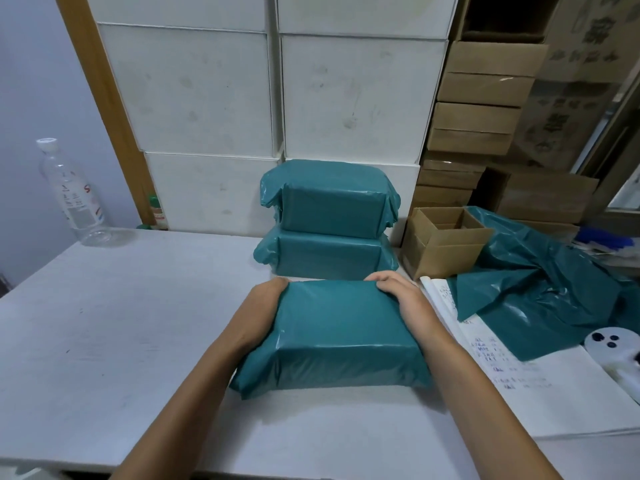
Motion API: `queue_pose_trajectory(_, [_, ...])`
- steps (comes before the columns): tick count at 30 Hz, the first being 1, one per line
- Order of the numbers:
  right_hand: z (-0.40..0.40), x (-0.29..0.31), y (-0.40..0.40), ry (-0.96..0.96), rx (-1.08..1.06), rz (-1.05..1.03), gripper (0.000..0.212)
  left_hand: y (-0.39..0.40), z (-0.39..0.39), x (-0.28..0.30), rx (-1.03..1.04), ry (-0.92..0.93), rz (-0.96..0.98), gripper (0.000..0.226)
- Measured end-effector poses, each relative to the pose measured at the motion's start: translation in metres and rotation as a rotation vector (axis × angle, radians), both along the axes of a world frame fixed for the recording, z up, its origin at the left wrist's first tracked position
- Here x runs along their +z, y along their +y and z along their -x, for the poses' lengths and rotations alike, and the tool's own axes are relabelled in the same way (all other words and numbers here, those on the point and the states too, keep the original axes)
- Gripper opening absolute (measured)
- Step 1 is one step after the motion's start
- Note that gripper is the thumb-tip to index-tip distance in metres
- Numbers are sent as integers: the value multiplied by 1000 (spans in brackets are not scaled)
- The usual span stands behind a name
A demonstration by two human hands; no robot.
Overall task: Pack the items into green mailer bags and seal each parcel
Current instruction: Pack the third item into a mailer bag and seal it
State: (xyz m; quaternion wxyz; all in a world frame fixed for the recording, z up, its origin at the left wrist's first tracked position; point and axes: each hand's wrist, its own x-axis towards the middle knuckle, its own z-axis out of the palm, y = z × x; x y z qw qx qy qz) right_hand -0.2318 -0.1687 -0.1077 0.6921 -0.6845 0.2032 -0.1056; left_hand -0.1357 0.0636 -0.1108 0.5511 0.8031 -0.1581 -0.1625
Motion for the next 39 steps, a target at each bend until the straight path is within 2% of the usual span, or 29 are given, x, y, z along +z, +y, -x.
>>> queue_pose_trajectory(4, [-2, -18, 0, -74, -61, -176, 16, -9, 8, -11, 106, 77, 183, 41])
queue_pose_trajectory(9, [2, -29, 0, -137, -39, -253, 29, -16, 8, -18, 203, 92, 316, 30])
queue_pose_trajectory(13, [0, -28, 4, -137, -86, -257, 35, -19, 10, -17, 231, 131, 377, 25])
queue_pose_trajectory(15, [3, -20, 4, -94, -149, -167, 41, -15, 9, -17, 205, 150, 372, 32])
queue_pose_trajectory(17, [11, -7, 5, 24, -186, 3, 35, -7, 4, -16, 193, 32, 279, 39])
queue_pose_trajectory(19, [16, 1, 4, 29, -188, 89, 24, -2, 1, -11, 193, -149, 190, 28])
queue_pose_trajectory(22, [17, 13, 5, -109, -236, 220, 8, 2, -2, 7, 191, -415, 128, 14])
queue_pose_trajectory(24, [24, 22, 6, -210, -285, 333, 15, 7, 4, 23, 200, -575, 117, 13])
queue_pose_trajectory(27, [59, 38, 10, -431, -193, 348, 27, 32, 40, 48, 146, -633, 281, 16])
queue_pose_trajectory(30, [113, 36, 2, -554, 99, 264, 34, 72, 72, 42, -63, -481, 564, 9])
queue_pose_trajectory(32, [144, 34, -9, -476, 327, 47, 47, 101, 82, 30, -380, -183, 840, 26])
queue_pose_trajectory(33, [153, 32, -16, -460, 370, 2, 54, 110, 86, 26, -541, -39, 992, 28])
queue_pose_trajectory(34, [158, 33, -18, -460, 348, 2, 53, 117, 88, 25, -540, 24, 1051, 25])
queue_pose_trajectory(35, [158, 29, -21, -467, 242, 60, 45, 117, 91, 23, -431, -23, 953, 19])
queue_pose_trajectory(37, [143, 25, -21, -350, -34, 270, 25, 107, 89, 17, -4, -281, 458, 11])
queue_pose_trajectory(38, [131, 21, -18, -233, -113, 349, 26, 97, 89, 15, 102, -313, 257, 17])
queue_pose_trajectory(39, [118, 17, -14, -117, -92, 390, 33, 86, 86, 14, 117, -284, 133, 21])
